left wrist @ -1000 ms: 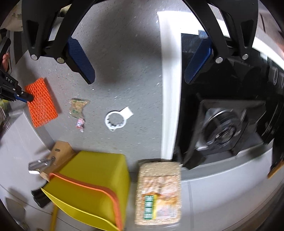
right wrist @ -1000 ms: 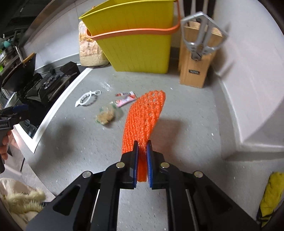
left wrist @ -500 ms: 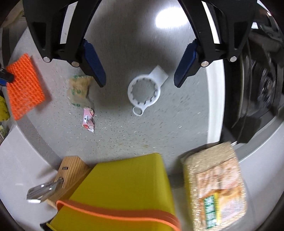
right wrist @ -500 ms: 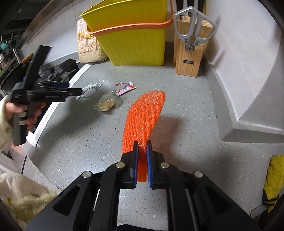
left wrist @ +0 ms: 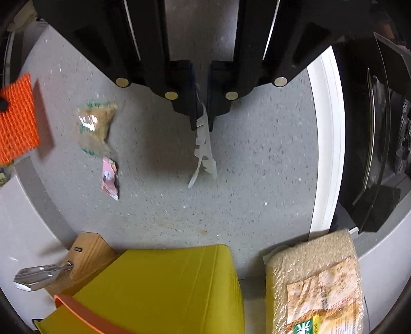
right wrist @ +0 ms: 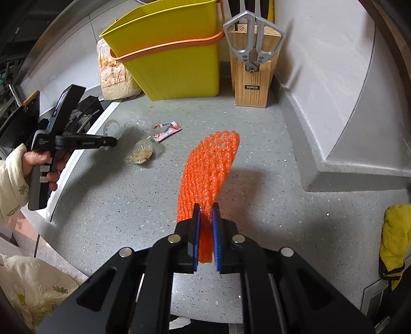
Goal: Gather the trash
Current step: 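Carry the white plastic ring over the yellow bucket and open the left gripper, then carry the orange mesh net over the yellow bucket and open the right gripper, then move the open right gripper to the clear green-printed bag and grasp it, then grasp the pink candy wrapper with the left gripper while the right gripper holds the bag, then carry the pink candy wrapper over the yellow bucket and open the left gripper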
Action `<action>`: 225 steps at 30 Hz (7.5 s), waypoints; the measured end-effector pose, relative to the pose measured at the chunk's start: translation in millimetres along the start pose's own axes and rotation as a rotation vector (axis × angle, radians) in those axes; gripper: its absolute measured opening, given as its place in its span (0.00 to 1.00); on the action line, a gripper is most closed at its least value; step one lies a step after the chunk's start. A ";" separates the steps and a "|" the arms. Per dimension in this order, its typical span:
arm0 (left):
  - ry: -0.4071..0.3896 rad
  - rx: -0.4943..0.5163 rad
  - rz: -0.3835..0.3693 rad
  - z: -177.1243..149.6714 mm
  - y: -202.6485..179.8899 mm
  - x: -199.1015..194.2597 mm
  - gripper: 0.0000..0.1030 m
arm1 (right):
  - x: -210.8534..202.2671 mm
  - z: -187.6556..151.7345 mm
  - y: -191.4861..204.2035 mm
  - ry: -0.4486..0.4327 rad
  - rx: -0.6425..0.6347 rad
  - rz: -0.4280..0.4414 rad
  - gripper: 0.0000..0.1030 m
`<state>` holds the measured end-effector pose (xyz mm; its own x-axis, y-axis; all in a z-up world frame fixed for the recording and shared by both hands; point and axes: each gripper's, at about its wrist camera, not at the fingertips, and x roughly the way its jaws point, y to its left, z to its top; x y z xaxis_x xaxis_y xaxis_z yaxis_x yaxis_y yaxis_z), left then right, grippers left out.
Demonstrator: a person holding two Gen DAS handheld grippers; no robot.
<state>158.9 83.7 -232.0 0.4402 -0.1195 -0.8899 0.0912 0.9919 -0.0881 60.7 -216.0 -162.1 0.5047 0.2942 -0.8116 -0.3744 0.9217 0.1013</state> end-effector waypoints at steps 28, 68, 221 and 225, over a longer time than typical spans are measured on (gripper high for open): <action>-0.478 -0.041 -0.104 29.8 -10.1 -220.9 0.08 | -4.8 32.5 55.5 -0.070 -0.150 0.131 0.08; -0.443 0.106 0.110 29.6 -38.9 -189.5 0.95 | -96.7 111.3 35.1 -0.410 -0.159 0.034 0.08; -0.250 0.157 0.003 -13.7 -82.0 -84.9 0.03 | -4.0 39.8 27.8 -0.053 -0.039 0.065 0.24; -0.320 0.092 0.033 -27.2 -64.2 -122.3 0.03 | 0.3 49.8 43.3 -0.067 -0.076 0.102 0.24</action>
<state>74.9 35.7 -129.8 0.7012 -0.1093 -0.7045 0.1464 0.9892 -0.0078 83.3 -163.4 -129.4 0.5109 0.4036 -0.7590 -0.4828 0.8652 0.1351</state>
